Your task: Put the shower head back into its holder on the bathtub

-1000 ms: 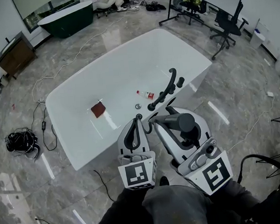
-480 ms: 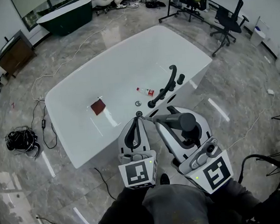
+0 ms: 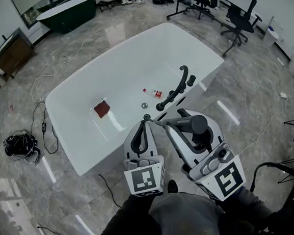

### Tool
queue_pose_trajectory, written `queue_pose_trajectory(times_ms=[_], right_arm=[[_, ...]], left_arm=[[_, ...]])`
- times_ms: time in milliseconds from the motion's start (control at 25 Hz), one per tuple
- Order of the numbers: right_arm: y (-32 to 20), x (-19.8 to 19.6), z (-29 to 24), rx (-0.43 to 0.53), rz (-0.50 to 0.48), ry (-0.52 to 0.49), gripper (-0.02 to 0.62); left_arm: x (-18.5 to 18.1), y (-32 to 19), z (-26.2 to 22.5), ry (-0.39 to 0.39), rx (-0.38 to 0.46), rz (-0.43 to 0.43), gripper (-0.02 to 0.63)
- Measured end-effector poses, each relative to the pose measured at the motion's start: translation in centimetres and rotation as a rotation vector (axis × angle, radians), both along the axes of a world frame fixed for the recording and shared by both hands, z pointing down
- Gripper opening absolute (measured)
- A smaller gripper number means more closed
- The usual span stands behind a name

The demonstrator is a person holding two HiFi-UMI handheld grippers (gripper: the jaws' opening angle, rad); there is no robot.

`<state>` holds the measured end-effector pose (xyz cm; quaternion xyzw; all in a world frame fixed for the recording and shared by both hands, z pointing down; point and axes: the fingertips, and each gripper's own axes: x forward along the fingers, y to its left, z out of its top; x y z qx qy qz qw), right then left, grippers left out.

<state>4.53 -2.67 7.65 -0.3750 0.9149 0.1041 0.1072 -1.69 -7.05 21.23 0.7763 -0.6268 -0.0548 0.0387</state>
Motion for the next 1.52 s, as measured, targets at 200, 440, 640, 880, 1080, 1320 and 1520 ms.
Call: queue_pose_trajectory(times_ms=[200, 440, 640, 880, 1080, 1320, 1520], right_arm=[[-0.3, 0.3, 1.3, -0.036, 0.002, 0.015, 0.135], [-1.2, 0.2, 3.1, -0.058, -0.002, 0.021, 0.134], [-2.8, -1.7, 5.3, -0.102, 0.011, 0.045, 0.134], [-4.3, -3.5, 6.5, -0.125, 0.031, 0.049, 0.133], [-4.8, -3.7, 7.0, -0.139, 0.042, 0.053, 0.134], [-5.1, -3.9, 7.1, -0.138, 0.072, 0.052, 0.135], [-5.5, -3.9, 7.8, -0.151, 0.090, 0.065, 0.135]], left_arm=[[0.4, 0.0, -0.3, -0.007, -0.002, -0.004, 0.003], [0.5, -0.3, 1.2, -0.015, -0.035, 0.001, 0.002], [-1.5, -1.4, 1.9, -0.019, -0.055, 0.007, 0.002], [-3.1, -2.4, 2.4, -0.022, -0.073, 0.023, 0.002], [-3.1, -2.9, 2.9, -0.020, -0.082, 0.043, 0.003], [-3.2, -3.0, 3.0, -0.017, -0.082, 0.072, 0.003], [-3.6, -3.6, 3.6, -0.020, -0.094, 0.085, 0.002]])
